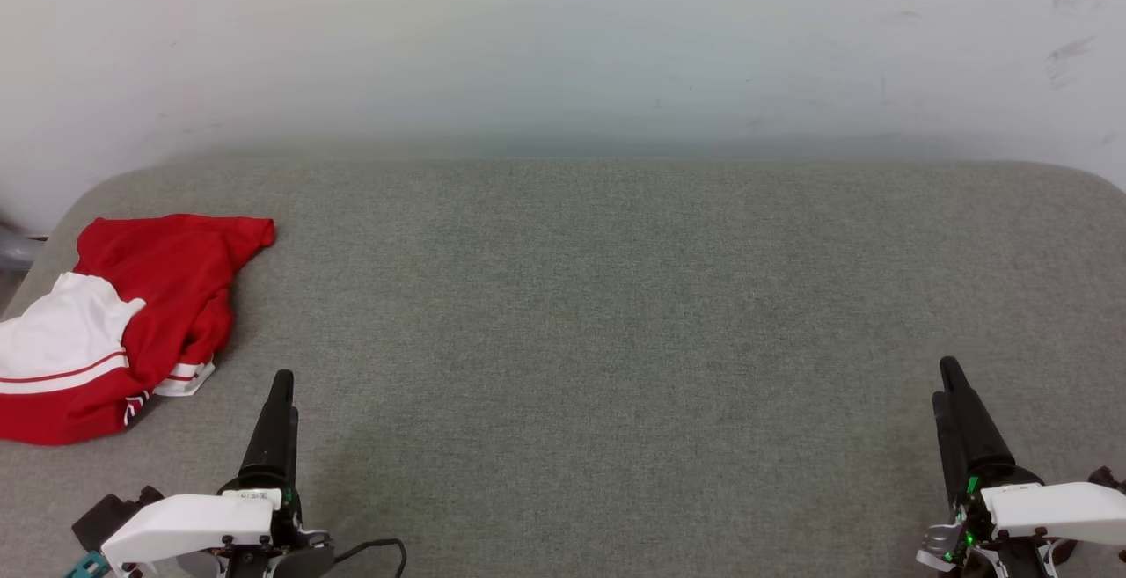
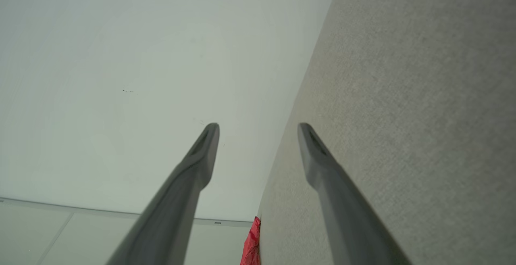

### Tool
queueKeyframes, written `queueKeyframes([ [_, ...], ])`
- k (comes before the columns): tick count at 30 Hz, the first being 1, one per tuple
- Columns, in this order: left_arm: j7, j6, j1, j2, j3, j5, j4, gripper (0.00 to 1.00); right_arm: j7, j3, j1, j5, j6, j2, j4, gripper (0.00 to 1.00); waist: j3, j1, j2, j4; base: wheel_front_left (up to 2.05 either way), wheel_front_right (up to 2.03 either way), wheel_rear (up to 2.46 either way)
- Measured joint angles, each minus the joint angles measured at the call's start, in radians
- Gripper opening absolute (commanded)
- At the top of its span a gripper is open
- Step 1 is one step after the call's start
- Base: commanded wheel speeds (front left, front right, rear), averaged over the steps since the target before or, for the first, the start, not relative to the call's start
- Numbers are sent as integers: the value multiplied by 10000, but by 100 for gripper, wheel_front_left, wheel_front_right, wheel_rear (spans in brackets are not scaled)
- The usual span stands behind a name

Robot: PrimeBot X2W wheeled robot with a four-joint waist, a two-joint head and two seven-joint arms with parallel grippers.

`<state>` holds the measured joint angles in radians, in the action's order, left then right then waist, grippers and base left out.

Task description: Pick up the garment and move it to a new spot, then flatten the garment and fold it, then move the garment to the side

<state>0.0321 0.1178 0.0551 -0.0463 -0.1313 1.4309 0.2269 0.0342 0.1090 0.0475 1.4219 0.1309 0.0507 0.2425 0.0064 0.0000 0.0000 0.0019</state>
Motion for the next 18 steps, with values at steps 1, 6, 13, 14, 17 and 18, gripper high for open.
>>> queueKeyframes([
  [1,-21,-50,0,0,2,-213,-79,100,-38,19,-4,-213,0,0,-69,100,1,0,0,1,0,0,0],
  [6,-242,-330,0,0,104,-1177,-497,100,-255,86,-20,-1114,-2,0,-376,100,11,0,0,12,0,0,0],
  [13,-476,-775,-7,-2,347,-2621,-947,100,-497,8,-25,-2474,0,-2,-880,100,23,0,0,25,0,0,0],
  [14,-546,-953,-28,-4,447,-3106,-1066,100,-564,-40,-31,-2955,0,-2,-1039,100,27,0,0,28,0,0,0],
  [17,-648,-1197,-84,-4,619,-3814,-1206,100,-683,-113,-65,-3641,0,-2,-1264,100,32,0,0,33,0,0,0],
  [18,-706,-1266,-84,-2,660,-4019,-1256,100,-702,-132,-83,-3845,0,-2,-1323,100,34,0,0,36,0,0,0],
])
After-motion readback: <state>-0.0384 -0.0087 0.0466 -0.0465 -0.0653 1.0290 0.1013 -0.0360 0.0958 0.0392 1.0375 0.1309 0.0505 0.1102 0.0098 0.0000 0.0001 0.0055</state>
